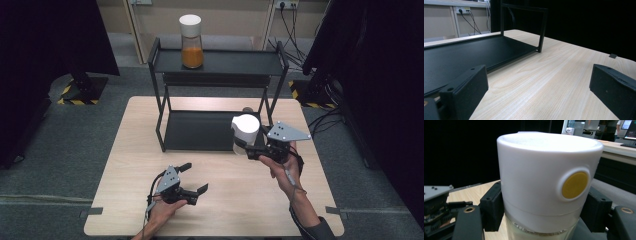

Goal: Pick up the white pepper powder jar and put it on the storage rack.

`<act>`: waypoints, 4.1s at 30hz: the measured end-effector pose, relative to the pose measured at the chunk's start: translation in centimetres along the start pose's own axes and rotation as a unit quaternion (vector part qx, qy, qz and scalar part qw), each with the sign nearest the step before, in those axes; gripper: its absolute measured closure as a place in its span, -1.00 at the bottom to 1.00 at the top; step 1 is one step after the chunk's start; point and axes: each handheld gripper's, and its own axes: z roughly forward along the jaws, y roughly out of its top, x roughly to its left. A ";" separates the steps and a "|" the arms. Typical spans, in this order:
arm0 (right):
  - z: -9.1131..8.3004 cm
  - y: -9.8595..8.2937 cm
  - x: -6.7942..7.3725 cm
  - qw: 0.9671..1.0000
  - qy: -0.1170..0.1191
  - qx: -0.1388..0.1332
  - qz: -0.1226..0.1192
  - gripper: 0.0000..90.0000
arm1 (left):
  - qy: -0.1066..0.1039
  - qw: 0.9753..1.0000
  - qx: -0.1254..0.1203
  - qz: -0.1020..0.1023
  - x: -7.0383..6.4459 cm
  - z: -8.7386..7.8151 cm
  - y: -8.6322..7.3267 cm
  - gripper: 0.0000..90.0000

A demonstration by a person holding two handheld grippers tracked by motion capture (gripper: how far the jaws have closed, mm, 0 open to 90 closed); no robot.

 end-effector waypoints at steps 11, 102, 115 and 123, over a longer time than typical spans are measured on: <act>0.6 3.2 -1.0 1.000 0.000 -0.001 0.001 -0.32 | -0.001 1.000 0.001 0.000 0.0 0.0 0.0 -0.97; 15.3 17.6 -6.5 0.985 -0.158 -0.010 0.064 -0.32 | -0.019 1.000 0.003 0.000 -0.3 0.2 0.0 -0.97; 15.2 16.9 -6.2 0.985 -0.159 -0.021 0.057 -0.32 | -0.019 1.000 0.003 -0.001 -0.4 0.2 -0.1 -0.97; 14.9 16.6 -6.0 0.985 -0.167 -0.023 0.050 -0.73 | -0.020 1.000 0.003 0.001 -0.5 0.2 0.0 -0.97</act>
